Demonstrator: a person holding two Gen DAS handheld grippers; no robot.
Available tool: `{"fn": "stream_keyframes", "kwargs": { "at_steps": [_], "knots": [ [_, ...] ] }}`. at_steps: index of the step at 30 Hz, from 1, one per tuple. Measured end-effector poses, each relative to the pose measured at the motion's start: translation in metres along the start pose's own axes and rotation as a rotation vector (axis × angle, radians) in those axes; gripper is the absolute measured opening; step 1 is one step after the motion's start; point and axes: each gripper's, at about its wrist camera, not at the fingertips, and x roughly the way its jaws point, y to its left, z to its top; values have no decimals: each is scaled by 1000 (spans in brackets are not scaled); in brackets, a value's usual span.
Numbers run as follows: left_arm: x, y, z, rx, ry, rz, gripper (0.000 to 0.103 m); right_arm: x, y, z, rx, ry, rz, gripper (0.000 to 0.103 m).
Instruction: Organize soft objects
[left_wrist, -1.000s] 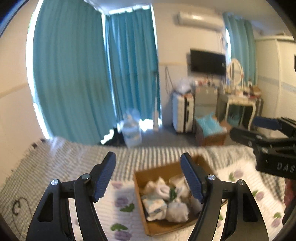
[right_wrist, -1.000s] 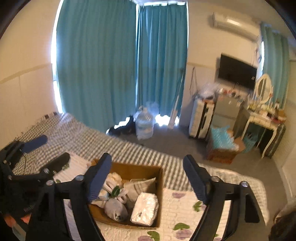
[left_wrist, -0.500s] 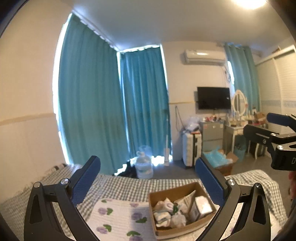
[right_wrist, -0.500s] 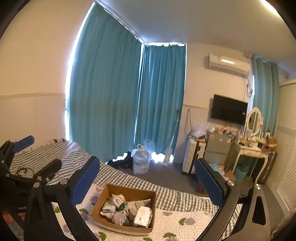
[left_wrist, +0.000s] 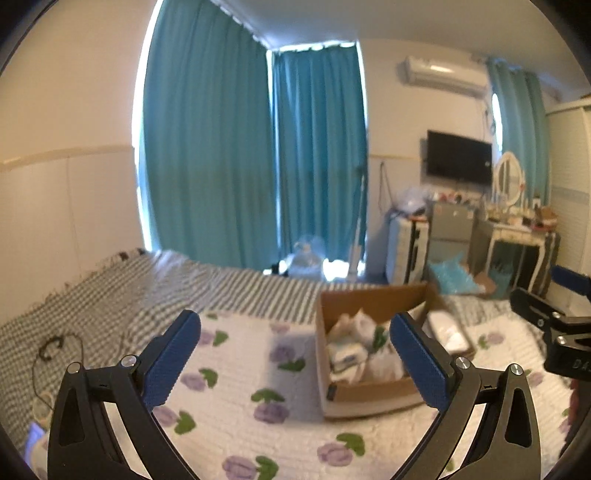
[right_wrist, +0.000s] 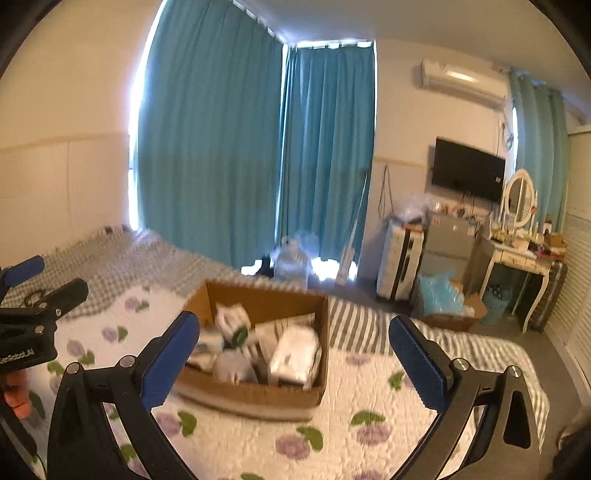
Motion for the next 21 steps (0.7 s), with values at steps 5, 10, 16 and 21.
{"fn": "stream_keyframes", "kwargs": {
  "at_steps": [5,10,16,21],
  "knots": [
    [1,-1,-19,8,38,-8,103,1,-1,-4,6,0,13,103],
    [0,3,-21,-10,62,-13,103,9,1,-6,4,26,22,103],
    [2,0,-23,0,67,-19,103,11,2,-9,4,33,25,103],
    [2,-2,-23,1,74,-29,103,11,1,-11,7,38,23,103]
  ]
}}
